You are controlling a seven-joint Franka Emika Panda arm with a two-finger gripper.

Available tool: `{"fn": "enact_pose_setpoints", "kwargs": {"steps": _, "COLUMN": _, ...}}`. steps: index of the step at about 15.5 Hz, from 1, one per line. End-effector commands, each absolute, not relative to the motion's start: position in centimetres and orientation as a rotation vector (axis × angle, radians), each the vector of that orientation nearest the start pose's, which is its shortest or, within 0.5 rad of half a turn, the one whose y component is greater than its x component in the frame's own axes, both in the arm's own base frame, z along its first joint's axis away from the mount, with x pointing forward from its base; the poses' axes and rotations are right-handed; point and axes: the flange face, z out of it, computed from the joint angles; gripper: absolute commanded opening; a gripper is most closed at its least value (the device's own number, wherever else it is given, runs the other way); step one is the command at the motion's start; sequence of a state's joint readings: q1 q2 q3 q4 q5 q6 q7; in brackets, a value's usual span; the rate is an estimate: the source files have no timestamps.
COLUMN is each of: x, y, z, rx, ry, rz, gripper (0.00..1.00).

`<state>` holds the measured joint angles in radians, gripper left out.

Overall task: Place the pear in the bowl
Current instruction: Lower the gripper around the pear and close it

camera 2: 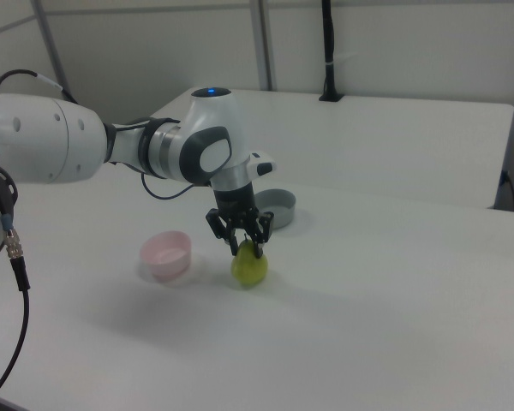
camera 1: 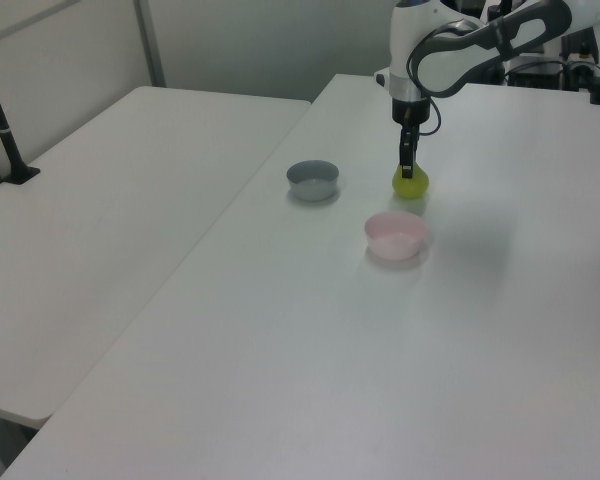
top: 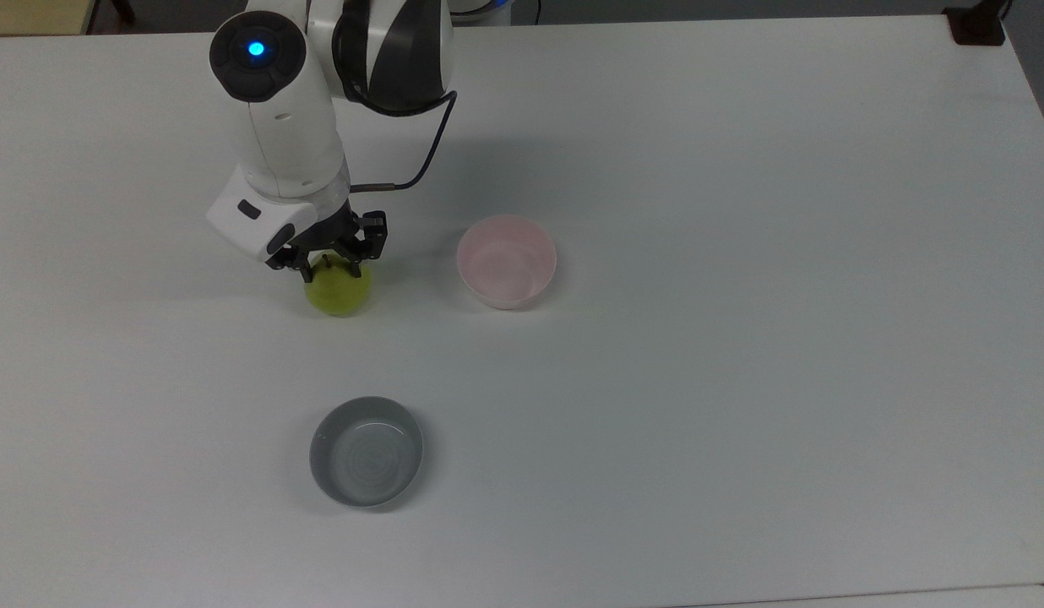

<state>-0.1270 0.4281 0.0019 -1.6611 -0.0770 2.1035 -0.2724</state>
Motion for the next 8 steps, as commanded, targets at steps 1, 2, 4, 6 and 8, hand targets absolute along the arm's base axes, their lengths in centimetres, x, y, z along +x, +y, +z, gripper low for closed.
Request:
{"fn": "enact_pose_setpoints", "kwargs": {"steps": 1, "x": 66.2, "y": -8.6, "z": 37.2, "rx": -3.203, "ry": -0.318, "rz": -0.032, "gripper": 0.33}}
{"fn": "enact_pose_setpoints", "kwargs": {"steps": 2, "x": 66.2, "y": -8.6, "z": 37.4, "rx": -3.203, "ry": -0.317, "rz": -0.032, "gripper": 0.33}}
{"fn": "enact_pose_setpoints", "kwargs": {"steps": 4, "x": 66.2, "y": -8.6, "z": 37.9, "rx": -3.205, "ry": -0.317, "rz": -0.044, "gripper": 0.33}}
{"fn": "enact_pose_setpoints", "kwargs": {"steps": 6, "x": 66.1, "y": -8.6, "z": 38.5, "rx": -3.205, "ry": -0.313, "rz": -0.059, "gripper": 0.33}}
{"fn": "enact_pose_setpoints", "kwargs": {"steps": 8, "x": 66.1, "y": -8.6, "z": 38.6, "rx": -3.205, "ry": -0.315, "rz": -0.062, "gripper": 0.33}}
